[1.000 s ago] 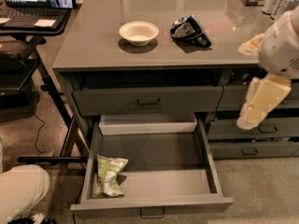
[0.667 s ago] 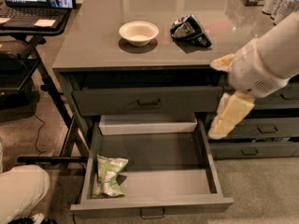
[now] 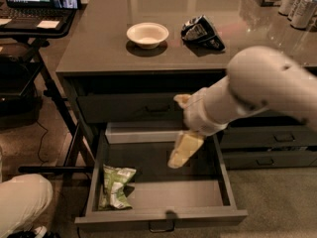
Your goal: Pick green jalapeno chip bag from middle drawer and place on counter
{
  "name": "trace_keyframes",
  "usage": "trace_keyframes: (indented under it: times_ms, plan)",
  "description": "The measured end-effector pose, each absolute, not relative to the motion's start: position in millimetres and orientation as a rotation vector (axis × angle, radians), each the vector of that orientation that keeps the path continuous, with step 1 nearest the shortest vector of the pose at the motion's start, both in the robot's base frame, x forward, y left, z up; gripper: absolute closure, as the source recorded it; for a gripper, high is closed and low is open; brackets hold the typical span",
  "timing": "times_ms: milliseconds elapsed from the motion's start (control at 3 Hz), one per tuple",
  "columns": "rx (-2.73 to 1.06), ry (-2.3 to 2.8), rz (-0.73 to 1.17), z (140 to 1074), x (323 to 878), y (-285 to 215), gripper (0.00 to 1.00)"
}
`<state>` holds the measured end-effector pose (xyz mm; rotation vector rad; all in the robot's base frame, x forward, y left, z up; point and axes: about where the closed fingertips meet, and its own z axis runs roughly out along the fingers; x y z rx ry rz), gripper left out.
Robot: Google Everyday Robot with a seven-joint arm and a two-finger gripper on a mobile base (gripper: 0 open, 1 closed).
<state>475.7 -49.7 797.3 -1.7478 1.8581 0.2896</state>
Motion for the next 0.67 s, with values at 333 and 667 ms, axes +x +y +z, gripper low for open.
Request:
trace_keyframes:
  times_ms: [333, 667]
  plan:
    - [-1.763, 1.872, 0.251, 743.8, 489.9, -9.1, 0.00]
    - [-1.764, 1.871, 0.252, 743.7, 489.7, -9.0, 0.00]
